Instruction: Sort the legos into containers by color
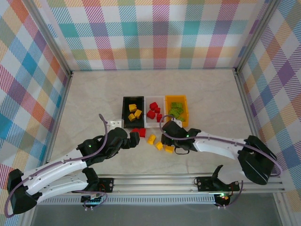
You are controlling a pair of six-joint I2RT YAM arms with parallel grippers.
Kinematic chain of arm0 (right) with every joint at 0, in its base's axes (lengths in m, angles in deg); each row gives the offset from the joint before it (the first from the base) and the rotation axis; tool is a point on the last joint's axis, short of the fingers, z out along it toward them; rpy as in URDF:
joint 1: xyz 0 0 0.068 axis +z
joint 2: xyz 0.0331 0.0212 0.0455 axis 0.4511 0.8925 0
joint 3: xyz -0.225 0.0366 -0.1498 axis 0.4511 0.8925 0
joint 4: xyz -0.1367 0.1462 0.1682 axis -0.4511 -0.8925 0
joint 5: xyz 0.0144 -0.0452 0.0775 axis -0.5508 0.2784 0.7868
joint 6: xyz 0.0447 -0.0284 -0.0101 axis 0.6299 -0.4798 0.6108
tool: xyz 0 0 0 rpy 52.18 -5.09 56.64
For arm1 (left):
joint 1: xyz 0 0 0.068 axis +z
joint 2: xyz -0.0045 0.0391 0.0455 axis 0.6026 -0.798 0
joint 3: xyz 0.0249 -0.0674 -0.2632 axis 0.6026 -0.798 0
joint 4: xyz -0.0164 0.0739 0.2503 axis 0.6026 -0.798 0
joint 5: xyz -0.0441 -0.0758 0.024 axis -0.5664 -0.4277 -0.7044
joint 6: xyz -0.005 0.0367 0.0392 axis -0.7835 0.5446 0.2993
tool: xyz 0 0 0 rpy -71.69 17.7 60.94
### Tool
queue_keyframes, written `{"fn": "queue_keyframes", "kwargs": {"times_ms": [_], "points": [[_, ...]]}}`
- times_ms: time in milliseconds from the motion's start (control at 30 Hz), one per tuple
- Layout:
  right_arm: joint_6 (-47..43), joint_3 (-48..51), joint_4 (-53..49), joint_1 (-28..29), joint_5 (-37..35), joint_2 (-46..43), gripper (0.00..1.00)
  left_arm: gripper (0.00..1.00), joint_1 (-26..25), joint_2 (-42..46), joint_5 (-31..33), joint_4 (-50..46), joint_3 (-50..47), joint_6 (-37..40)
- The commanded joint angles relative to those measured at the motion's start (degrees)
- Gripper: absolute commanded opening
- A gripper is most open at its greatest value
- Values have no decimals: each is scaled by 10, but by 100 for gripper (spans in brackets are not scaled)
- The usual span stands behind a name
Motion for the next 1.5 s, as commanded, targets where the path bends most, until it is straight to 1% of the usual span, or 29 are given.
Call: {"fn": "queue_keyframes", "kwargs": {"times_ms": [0, 67, 167, 400, 533, 567, 600, 633, 667, 700, 800, 867, 933, 1000, 1100, 1200, 1267, 1333, 1467], "points": [[-23, -12, -27, 3, -7, -52, 39, 100, 0, 16, 22, -21, -9, 1], [-48, -35, -27, 1, -2, -62, 39, 100, 0, 22, 27, -23, -14, 3], [-81, -104, -40, -20, 11, -19, 39, 100, 0, 26, 33, -26, -22, -2], [-130, -278, -31, -101, 48, 180, 40, 100, 0, 19, 38, -29, -35, -1], [-149, -358, -33, -120, 57, 260, 42, 100, 1, 7, 42, -22, -40, 0], [-155, -375, -35, -120, 59, 274, 45, 100, 0, 5, 43, -19, -42, 0], [-162, -391, -34, -122, 64, 286, 52, 100, 0, 3, 42, -12, -46, -1], [-166, -408, -38, -123, 73, 296, 63, 100, 1, 1, 39, -3, -49, 1], [-167, -419, -45, -124, 74, 300, 69, 100, 1, 0, 39, 3, -51, 0], [-170, -422, -47, -124, 77, 297, 72, 100, 0, 0, 40, 13, -55, 1], [-170, -389, -38, -122, 83, 251, 75, 100, 1, 5, 42, 21, -57, -4], [-162, -346, -37, -117, 80, 209, 75, 100, 1, 6, 48, 1, -44, -8], [-146, -291, -51, -103, 70, 157, 76, 100, 1, 6, 59, -23, -31, -11], [-128, -236, -65, -80, 48, 107, 76, 100, 0, 15, 62, -27, -32, -12], [-75, -149, -96, -45, 17, 42, 77, 100, 1, 44, 54, -12, -49, -10], [-2, -65, -88, -16, 19, -6, 78, 100, 1, 67, 46, -3, -61, -14], [39, -31, -82, 4, 17, -16, 78, 100, 1, 73, 44, -5, -64, -15], [57, -16, -72, 23, 9, -10, 78, 100, 1, 76, 43, -9, -65, -16], [80, -10, -70, 35, 9, 32, 78, 100, 0, 75, 41, -13, -69, -17]]}}
